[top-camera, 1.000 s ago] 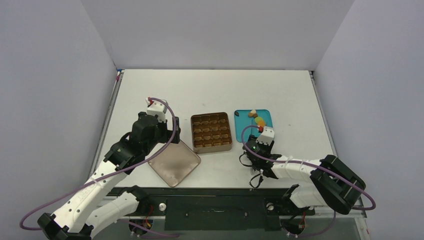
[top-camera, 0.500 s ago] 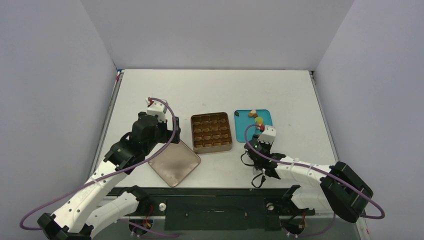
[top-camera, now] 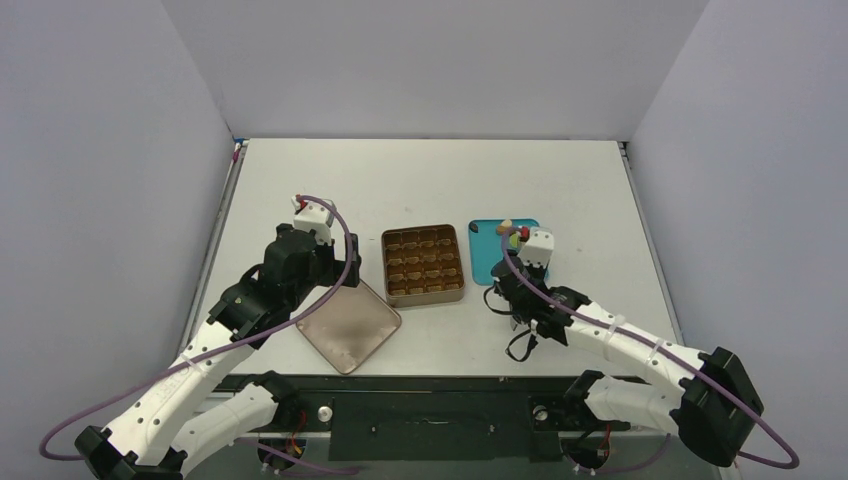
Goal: Pack the cookies
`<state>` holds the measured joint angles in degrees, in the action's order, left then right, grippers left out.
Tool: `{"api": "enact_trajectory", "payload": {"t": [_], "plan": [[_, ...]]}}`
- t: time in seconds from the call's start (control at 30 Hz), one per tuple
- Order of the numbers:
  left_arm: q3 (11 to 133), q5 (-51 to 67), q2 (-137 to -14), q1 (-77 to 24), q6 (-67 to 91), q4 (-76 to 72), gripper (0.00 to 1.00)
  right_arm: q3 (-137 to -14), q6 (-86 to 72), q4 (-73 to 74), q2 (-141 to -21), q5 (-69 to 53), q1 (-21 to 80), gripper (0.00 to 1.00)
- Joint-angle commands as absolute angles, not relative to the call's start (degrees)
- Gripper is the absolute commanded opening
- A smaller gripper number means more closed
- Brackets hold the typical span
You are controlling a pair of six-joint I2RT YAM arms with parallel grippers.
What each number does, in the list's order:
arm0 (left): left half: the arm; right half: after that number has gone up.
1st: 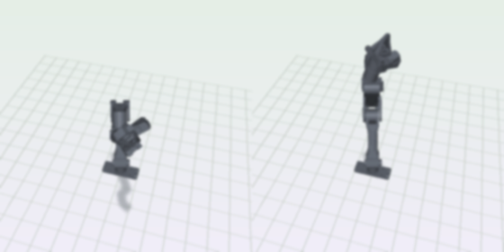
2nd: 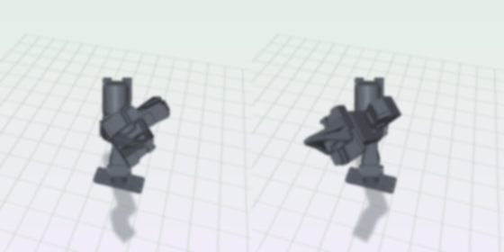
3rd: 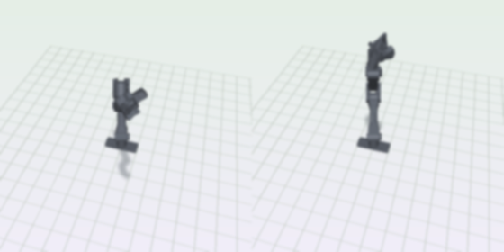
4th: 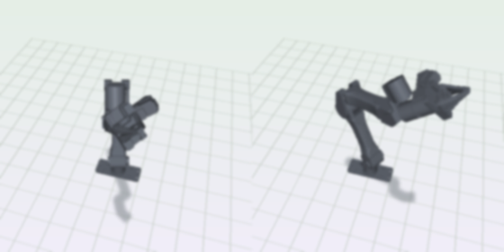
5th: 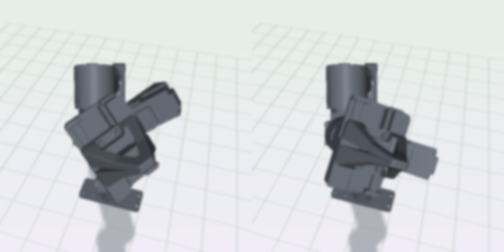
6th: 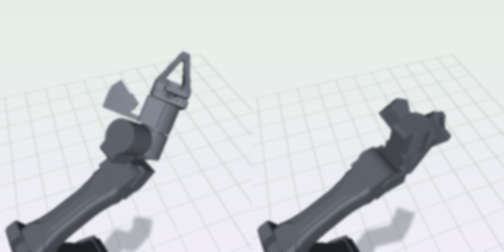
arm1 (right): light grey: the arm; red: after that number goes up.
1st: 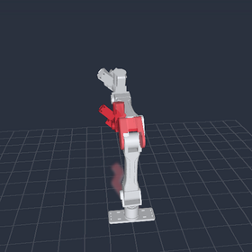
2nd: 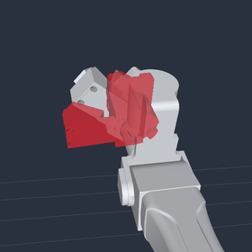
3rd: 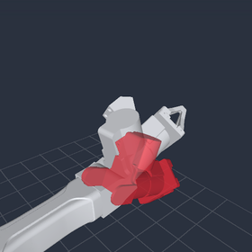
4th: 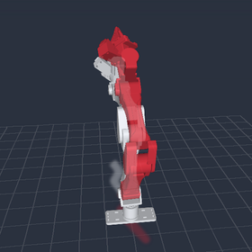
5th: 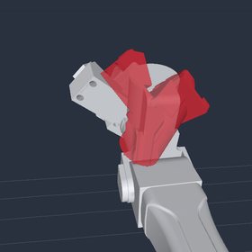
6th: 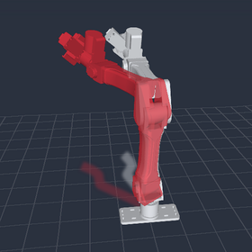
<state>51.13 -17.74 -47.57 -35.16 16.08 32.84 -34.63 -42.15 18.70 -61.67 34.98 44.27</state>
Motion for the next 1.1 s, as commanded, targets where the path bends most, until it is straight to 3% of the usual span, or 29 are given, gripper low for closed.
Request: {"api": "enact_trajectory", "payload": {"t": [0.0,0.23,0.7,1.07], "plan": [[51.8,-17.3,-46.9,-35.1,16.3,31.0,0.97,-40.7,-38.8,25.2,-62.1,30.9,42.9,0.37],[51.7,-17.0,-46.5,-35.1,16.2,31.0,0.96,-44.6,-36.1,29.7,-62.4,21.9,36.4,0.37],[51.8,-16.0,-46.1,-35.0,16.3,30.9,0.97,-50.9,-33.5,38.8,-64.5,16.3,32.0,0.4],[51.9,-15.6,-45.6,-35.1,16.3,30.9,0.97,-47.5,-35.4,40.5,-62.3,16.2,31.9,0.41]]}}
